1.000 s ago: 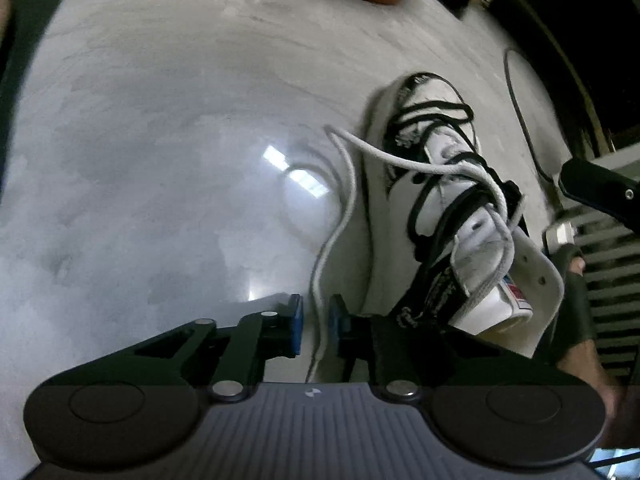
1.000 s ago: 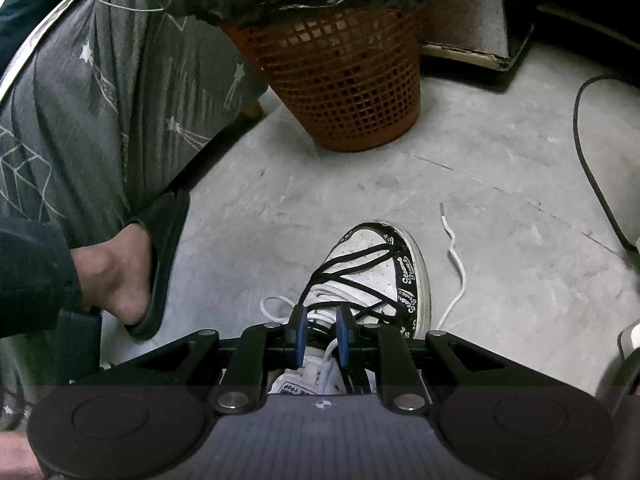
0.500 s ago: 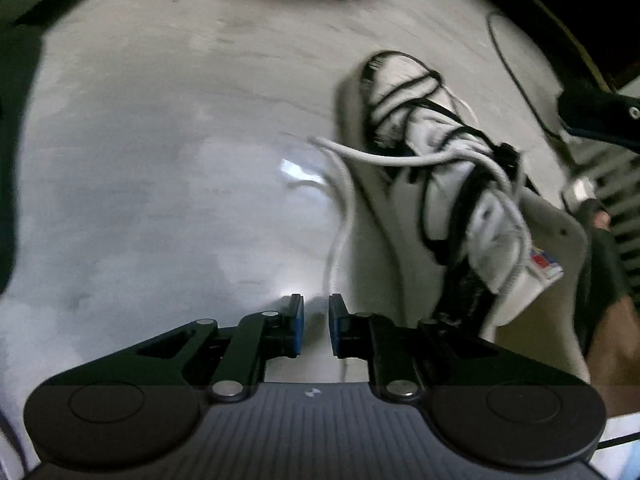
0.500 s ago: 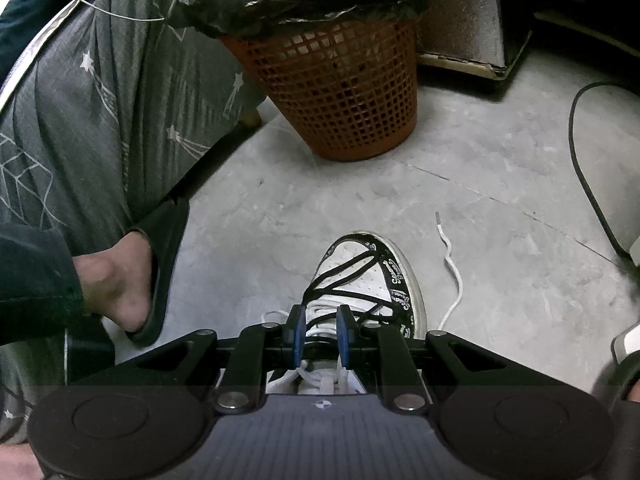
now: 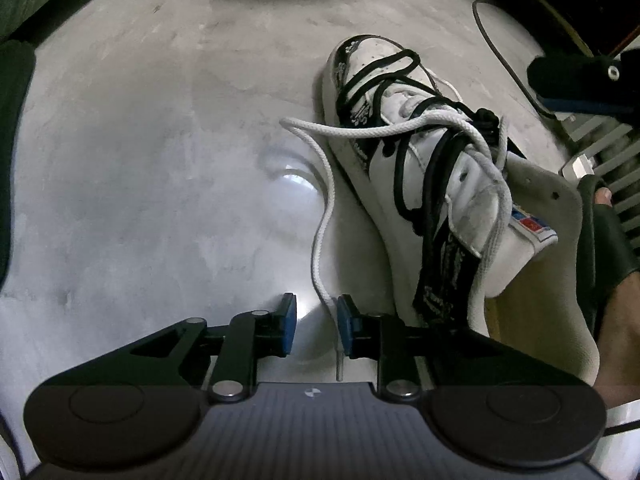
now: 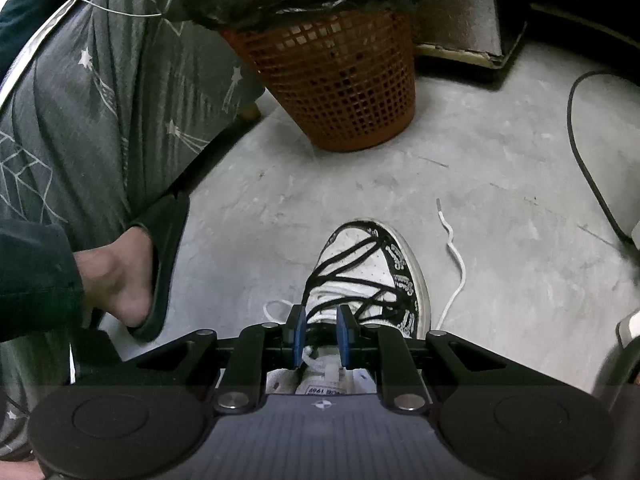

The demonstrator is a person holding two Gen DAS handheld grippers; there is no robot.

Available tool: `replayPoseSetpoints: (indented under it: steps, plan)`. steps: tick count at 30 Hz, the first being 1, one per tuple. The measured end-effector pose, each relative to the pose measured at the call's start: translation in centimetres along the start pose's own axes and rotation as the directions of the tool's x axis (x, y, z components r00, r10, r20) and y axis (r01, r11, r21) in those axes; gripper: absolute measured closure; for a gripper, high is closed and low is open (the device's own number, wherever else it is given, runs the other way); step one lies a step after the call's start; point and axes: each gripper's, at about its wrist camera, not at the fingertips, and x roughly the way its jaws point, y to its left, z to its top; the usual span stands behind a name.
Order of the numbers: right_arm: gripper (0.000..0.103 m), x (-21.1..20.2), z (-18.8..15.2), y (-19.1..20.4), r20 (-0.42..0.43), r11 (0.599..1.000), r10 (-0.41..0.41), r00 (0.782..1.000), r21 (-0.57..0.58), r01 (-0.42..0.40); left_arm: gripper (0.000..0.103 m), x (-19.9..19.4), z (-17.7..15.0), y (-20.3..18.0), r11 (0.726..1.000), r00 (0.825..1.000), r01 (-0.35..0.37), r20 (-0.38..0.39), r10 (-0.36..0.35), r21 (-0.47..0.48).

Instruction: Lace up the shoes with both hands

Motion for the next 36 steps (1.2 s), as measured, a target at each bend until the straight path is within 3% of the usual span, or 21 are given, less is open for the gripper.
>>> replayPoseSetpoints:
  steps: [7,17,20,21,23,25,27,30,33,36]
  plan:
    - [0.083,0.2,-0.1,-0.2,0.003,1.000,-0.006,1.000,0.003,0.006,0.081,-0.4,-1.5,1.0,0.994,0.997,0.072,0.014,-0.071,-0.086]
    - [0.083,0.1,-0.2,-0.5,0.010,1.000,0.007,1.000,0.030,-0.007,0.083,0.7,-0.9,1.2,0.993,0.998,0.057,-0.012,-0.059,-0.103]
    - [0.083,0.0,-0.2,-0.6,0.013,0.999,0.007,1.000,0.039,-0.007,0.089,0.8,-0.9,1.2,0.995,0.999,0.051,-0.013,-0.053,-0.085]
    - [0.083,0.0,-0.2,-0.6,0.013,0.999,0.004,1.000,0.038,-0.004,0.098,0.8,-0.9,1.1,0.996,0.998,0.049,-0.021,-0.051,-0.073]
    - [0.083,0.0,-0.2,-0.5,0.014,0.999,-0.001,1.000,0.034,0.000,0.099,0.8,-1.0,1.1,0.997,0.998,0.051,-0.036,-0.053,-0.058]
    - [0.083,-0.1,-0.3,-0.5,0.014,0.999,-0.005,1.000,0.037,0.005,0.099,0.6,-1.3,1.6,0.991,0.995,0.085,-0.034,-0.089,-0.105]
    - [0.083,0.0,-0.3,-0.4,0.012,0.999,-0.013,1.000,0.040,0.012,0.099,-0.3,-1.5,3.0,0.965,0.990,0.141,0.022,-0.139,-0.223]
    - [0.083,-0.2,-0.4,-0.2,0.007,0.999,-0.020,1.000,0.039,0.020,0.099,-1.6,-1.8,5.1,0.893,0.973,0.230,0.114,-0.201,-0.386]
    - [0.083,-0.4,-0.4,-0.1,0.008,0.999,-0.016,1.000,0.041,0.016,0.099,-2.9,-2.2,7.2,0.787,0.946,0.322,0.216,-0.242,-0.527]
    - [0.082,-0.4,-0.5,1.0,-0.015,0.999,-0.041,0.999,-0.030,0.040,0.099,-4.2,-2.5,9.3,0.649,0.910,0.412,0.321,-0.262,-0.639]
